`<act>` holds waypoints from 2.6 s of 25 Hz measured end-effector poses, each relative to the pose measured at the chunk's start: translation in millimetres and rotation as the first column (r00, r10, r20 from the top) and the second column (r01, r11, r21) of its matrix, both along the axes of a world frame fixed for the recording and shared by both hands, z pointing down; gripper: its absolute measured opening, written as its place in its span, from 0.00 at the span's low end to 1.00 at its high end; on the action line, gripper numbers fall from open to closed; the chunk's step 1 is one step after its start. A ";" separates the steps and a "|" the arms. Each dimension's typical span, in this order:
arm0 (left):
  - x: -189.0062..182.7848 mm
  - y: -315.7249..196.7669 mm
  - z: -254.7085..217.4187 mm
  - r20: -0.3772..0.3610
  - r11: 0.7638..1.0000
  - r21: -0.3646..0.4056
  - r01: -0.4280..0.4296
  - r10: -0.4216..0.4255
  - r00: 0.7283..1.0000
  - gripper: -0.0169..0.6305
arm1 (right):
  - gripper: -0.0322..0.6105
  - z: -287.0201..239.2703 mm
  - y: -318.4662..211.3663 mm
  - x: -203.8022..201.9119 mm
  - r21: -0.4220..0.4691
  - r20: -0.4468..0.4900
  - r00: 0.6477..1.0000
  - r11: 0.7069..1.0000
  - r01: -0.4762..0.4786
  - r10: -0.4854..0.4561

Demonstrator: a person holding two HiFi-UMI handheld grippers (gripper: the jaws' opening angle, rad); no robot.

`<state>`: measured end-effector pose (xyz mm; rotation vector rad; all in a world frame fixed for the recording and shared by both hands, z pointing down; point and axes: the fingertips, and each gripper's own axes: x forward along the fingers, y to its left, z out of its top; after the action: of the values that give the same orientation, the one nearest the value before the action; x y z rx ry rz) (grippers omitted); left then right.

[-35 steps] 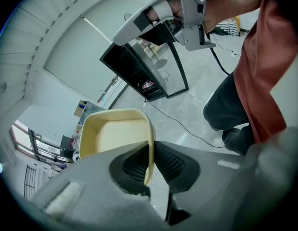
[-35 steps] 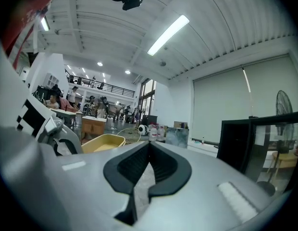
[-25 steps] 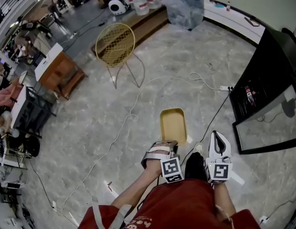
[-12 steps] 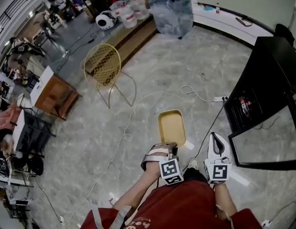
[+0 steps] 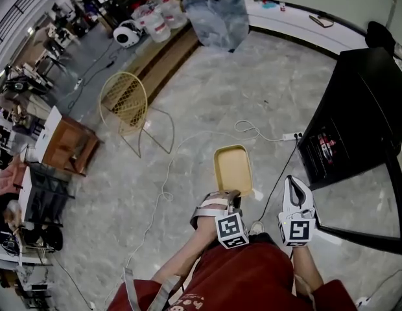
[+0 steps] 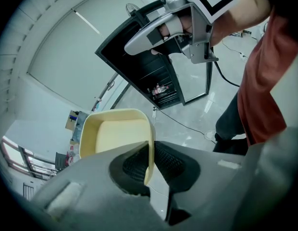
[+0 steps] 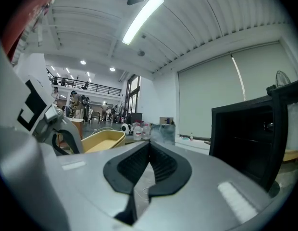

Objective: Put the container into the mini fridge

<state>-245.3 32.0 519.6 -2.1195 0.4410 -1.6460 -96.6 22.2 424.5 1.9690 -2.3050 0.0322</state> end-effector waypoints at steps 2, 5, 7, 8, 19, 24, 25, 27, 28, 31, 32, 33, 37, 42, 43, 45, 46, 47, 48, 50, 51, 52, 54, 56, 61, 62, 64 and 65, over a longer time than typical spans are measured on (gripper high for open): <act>7.8 -9.2 2.2 0.004 1.000 -0.002 -0.014 0.014 1.000 0.08 | 0.05 1.2 -6.1 7.7 -0.001 0.001 1.000 1.000 -0.011 0.011; 20.9 -24.7 0.8 0.000 0.999 0.002 -0.038 0.038 0.999 0.08 | 0.05 4.0 -14.2 18.8 -0.006 0.002 0.999 0.999 -0.034 0.034; 32.3 -33.4 2.2 -0.013 0.998 -0.003 -0.063 0.063 0.998 0.08 | 0.05 8.1 -18.7 27.7 -0.016 0.002 0.998 0.998 -0.059 0.059; 37.8 -37.5 4.2 -0.020 0.997 -0.007 -0.078 0.078 0.997 0.08 | 0.05 10.6 -21.2 32.0 -0.019 0.001 0.997 0.997 -0.073 0.073; 60.1 -124.6 29.7 -0.046 0.974 -0.021 -0.224 0.223 0.974 0.08 | 0.05 33.1 -84.7 47.4 -0.047 -0.031 0.973 0.972 -0.231 0.230; 57.3 -185.3 25.9 -0.051 0.960 -0.021 -0.278 0.277 0.960 0.08 | 0.05 30.1 -137.5 36.5 -0.066 -0.071 0.966 0.965 -0.253 0.248; 56.6 -195.3 24.9 -0.053 0.956 -0.025 -0.291 0.289 0.956 0.08 | 0.05 30.4 -146.8 33.5 -0.074 -0.084 0.965 0.964 -0.255 0.249; 56.6 -214.8 23.8 -0.059 0.947 -0.031 -0.320 0.318 0.946 0.08 | 0.05 28.1 -167.1 28.4 -0.086 -0.101 0.961 0.960 -0.266 0.257; 56.1 -225.1 24.0 -0.061 0.942 -0.034 -0.334 0.332 0.941 0.08 | 0.05 27.1 -177.5 26.8 -0.091 -0.104 0.958 0.957 -0.276 0.267; 54.3 -253.8 27.4 -0.067 0.928 -0.046 -0.371 0.367 0.928 0.08 | 0.05 28.6 -202.0 28.2 -0.104 -0.108 0.944 0.940 -0.324 0.313; 54.8 -261.8 29.3 -0.068 0.922 -0.049 -0.383 0.380 0.923 0.08 | 0.05 29.0 -208.2 29.8 -0.107 -0.111 0.938 0.935 -0.339 0.328; 56.0 -268.9 31.4 -0.069 0.916 -0.052 -0.397 0.393 0.917 0.08 | 0.05 29.1 -213.6 31.5 -0.108 -0.114 0.933 0.929 -0.354 0.342; 64.8 -287.2 38.6 -0.075 0.881 -0.070 -0.468 0.463 0.883 0.08 | 0.05 25.8 -226.2 41.4 -0.108 -0.133 0.901 0.897 -0.428 0.413; 88.8 -287.1 48.0 -0.077 0.818 -0.106 -0.565 0.559 0.825 0.08 | 0.05 29.0 -213.8 70.2 -0.132 -0.130 0.837 0.827 -0.547 0.532; 95.8 -285.5 50.0 -0.074 0.801 -0.110 -0.588 0.584 0.809 0.08 | 0.05 29.9 -208.7 76.7 -0.135 -0.128 0.821 0.810 -0.570 0.556; 112.0 -281.5 51.7 -0.069 0.764 -0.114 -0.635 0.632 0.772 0.08 | 0.05 31.8 -198.0 89.8 -0.138 -0.126 0.790 0.778 -0.613 0.600; 121.3 -279.0 51.4 -0.069 0.747 -0.115 -0.655 0.652 0.755 0.08 | 0.05 32.7 -192.8 96.8 -0.138 -0.126 0.776 0.764 -0.631 0.618; 131.5 -276.2 51.0 -0.071 0.731 -0.115 -0.672 0.669 0.740 0.08 | 0.05 33.6 -187.7 104.3 -0.138 -0.125 0.763 0.750 -0.646 0.634; 141.6 -272.3 50.8 -0.074 0.716 -0.118 -0.688 0.685 0.725 0.08 | 0.05 34.5 -182.1 112.0 -0.139 -0.121 0.749 0.735 -0.663 0.652; 158.9 -258.1 52.8 -0.075 0.678 -0.138 -0.722 0.720 0.690 0.08 | 0.05 35.5 -166.3 126.2 -0.147 -0.113 0.711 0.696 -0.703 0.694; 168.3 -250.5 54.8 -0.074 0.656 -0.147 -0.741 0.739 0.669 0.08 | 0.05 36.3 -157.4 134.1 -0.147 -0.109 0.688 0.673 -0.725 0.717; 179.7 -244.6 56.6 -0.071 0.632 -0.149 -0.760 0.760 0.646 0.08 | 0.05 38.4 -148.9 142.9 -0.141 -0.101 0.664 0.650 -0.747 0.741; 205.2 -235.6 59.2 -0.063 0.585 -0.142 -0.799 0.800 0.597 0.08 | 0.05 43.7 -133.7 160.8 -0.128 -0.080 0.616 0.605 -0.786 0.784; 229.0 -223.5 61.4 -0.067 0.539 -0.142 -0.830 0.831 0.552 0.08 | 0.05 46.8 -119.4 175.4 -0.120 -0.059 0.569 0.560 -0.820 0.820; 281.7 -191.1 67.6 -0.054 0.418 -0.143 -0.897 0.902 0.429 0.08 | 0.05 46.5 -83.1 209.5 -0.098 0.010 0.455 0.453 -0.886 0.891; 291.4 -184.5 69.9 -0.045 0.403 -0.142 -0.904 0.910 0.412 0.08 | 0.05 44.0 -76.2 217.1 -0.092 0.013 0.446 0.445 -0.891 0.895; 310.2 -169.5 74.0 -0.034 0.368 -0.145 -0.918 0.926 0.377 0.08 | 0.05 44.8 -61.8 230.1 -0.084 0.009 0.428 0.427 -0.900 0.904; 319.5 -161.2 75.6 -0.035 0.349 -0.149 -0.925 0.933 0.358 0.08 | 0.05 46.9 -54.7 235.5 -0.082 0.009 0.416 0.415 -0.906 0.909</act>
<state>74.3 -129.2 595.2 -1.7590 -0.8614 -0.9858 138.9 -32.4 471.4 2.9174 -0.8857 0.2448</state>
